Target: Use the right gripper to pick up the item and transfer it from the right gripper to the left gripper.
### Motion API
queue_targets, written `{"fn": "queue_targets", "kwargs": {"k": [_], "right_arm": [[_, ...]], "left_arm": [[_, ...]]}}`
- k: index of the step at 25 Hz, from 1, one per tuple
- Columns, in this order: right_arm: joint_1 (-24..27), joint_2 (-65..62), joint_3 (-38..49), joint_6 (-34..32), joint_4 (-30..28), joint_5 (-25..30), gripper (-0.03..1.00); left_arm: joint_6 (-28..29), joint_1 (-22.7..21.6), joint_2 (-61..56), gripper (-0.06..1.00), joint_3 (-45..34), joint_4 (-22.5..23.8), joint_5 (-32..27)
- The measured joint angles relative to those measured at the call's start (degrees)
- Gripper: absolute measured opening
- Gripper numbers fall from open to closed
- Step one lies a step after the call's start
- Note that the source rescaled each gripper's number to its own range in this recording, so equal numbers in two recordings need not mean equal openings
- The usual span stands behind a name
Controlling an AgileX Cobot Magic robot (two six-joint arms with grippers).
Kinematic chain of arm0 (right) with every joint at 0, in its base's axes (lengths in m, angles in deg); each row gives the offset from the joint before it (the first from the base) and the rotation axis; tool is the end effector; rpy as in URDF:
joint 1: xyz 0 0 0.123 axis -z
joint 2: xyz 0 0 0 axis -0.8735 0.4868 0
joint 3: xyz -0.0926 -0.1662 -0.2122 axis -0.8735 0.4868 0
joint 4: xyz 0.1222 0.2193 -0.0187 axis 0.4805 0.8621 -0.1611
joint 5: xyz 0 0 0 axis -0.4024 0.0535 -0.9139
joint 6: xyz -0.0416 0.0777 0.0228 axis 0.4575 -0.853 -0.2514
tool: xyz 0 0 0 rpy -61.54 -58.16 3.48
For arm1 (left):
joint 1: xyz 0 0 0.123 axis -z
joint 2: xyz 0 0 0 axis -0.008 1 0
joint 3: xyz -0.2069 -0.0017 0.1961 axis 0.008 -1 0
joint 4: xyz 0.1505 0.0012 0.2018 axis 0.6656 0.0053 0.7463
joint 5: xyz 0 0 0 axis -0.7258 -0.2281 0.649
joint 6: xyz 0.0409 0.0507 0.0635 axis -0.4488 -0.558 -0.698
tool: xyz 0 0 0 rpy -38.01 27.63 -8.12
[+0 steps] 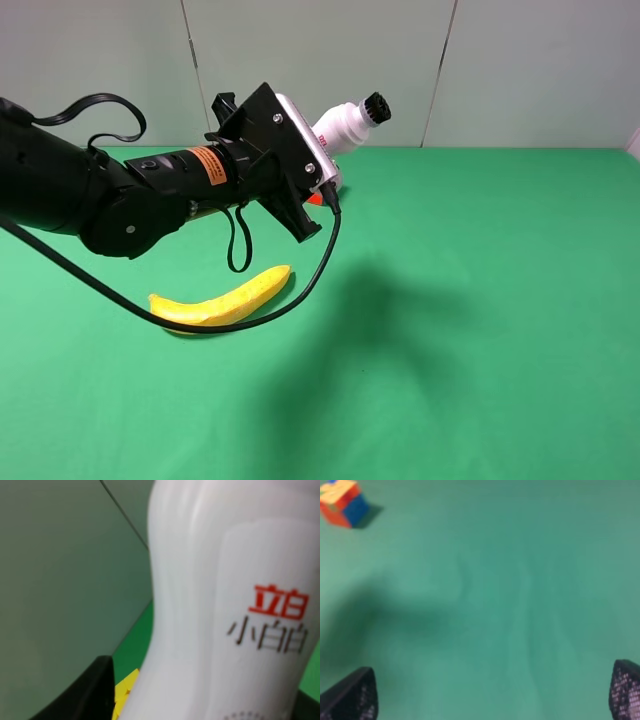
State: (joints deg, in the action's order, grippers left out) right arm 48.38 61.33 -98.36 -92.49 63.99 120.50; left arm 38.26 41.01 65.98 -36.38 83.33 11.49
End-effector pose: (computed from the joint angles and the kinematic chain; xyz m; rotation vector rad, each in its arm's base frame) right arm 0.0129 -0.0024 0.2774 -0.0133 2.1164 0.1730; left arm 0.2610 -0.2326 0.1887 1.0538 1.3535 -0.1851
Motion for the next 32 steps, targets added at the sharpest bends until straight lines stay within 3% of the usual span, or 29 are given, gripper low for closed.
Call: {"fn": "queue_targets", "kwargs": {"k": [12,21,32], "right_arm": [[17.5,-5.7,0.1,0.5,-0.1,0.0,1.00],[18.4,-5.7,0.1,3.4,-0.1,0.0,1.00],[18.4,-5.7,0.1,7.7,0.7,0.0,1.00]], "left_arm": [[0.2,0.0,0.0,0.02,-0.3,0.0,0.0],[0.3,0.0,0.0,0.02,-0.8,-2.6,0.0],[0.3,0.0,0.0,0.02,-0.8,-2.8,0.0]]}}
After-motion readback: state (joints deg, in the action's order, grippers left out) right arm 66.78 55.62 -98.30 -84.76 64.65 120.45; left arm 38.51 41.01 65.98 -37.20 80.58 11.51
